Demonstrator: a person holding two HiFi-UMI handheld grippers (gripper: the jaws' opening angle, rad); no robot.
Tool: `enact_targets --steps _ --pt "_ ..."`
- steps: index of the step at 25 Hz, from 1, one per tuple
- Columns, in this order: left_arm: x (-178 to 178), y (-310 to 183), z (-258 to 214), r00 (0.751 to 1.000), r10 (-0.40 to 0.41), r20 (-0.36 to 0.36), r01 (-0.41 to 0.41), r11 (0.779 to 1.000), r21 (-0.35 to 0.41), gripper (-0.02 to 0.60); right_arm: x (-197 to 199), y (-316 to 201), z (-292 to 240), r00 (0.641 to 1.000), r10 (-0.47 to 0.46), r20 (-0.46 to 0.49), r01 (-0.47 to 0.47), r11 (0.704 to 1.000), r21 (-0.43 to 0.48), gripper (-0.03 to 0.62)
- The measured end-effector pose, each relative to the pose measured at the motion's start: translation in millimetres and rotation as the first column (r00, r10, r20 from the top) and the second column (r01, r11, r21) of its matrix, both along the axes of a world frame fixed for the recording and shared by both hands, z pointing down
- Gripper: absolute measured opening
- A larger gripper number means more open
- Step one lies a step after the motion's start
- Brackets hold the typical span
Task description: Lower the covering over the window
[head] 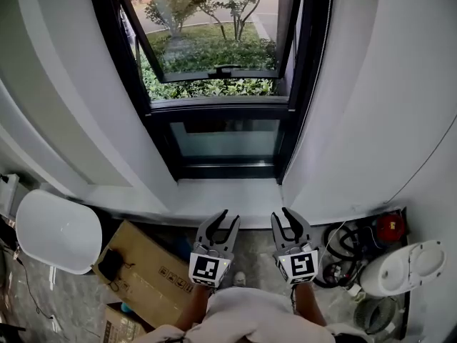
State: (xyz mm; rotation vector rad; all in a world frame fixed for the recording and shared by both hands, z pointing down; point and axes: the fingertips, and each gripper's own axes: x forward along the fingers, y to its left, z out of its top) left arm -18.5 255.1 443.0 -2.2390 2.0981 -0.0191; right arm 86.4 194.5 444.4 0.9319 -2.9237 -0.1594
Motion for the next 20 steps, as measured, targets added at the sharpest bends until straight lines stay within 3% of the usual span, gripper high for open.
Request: enact_targets --steps 9,20 --pt "-34.9 -41.9 3.8 0.999 0.035 -0.008 -0.035 0.999 -0.005 0.126 -36.5 -37.0 2.5 0.999 0.033 -0.016 -0.033 0.999 -0.001 0.099" --pt "-67.3 -80.4 4.6 1.000 0.012 -0.009 -0.012 1.000 0.003 0.123 -68.2 -80.4 -1.5 1.000 0.017 -0.020 -0.016 1.000 0.025 0.098"
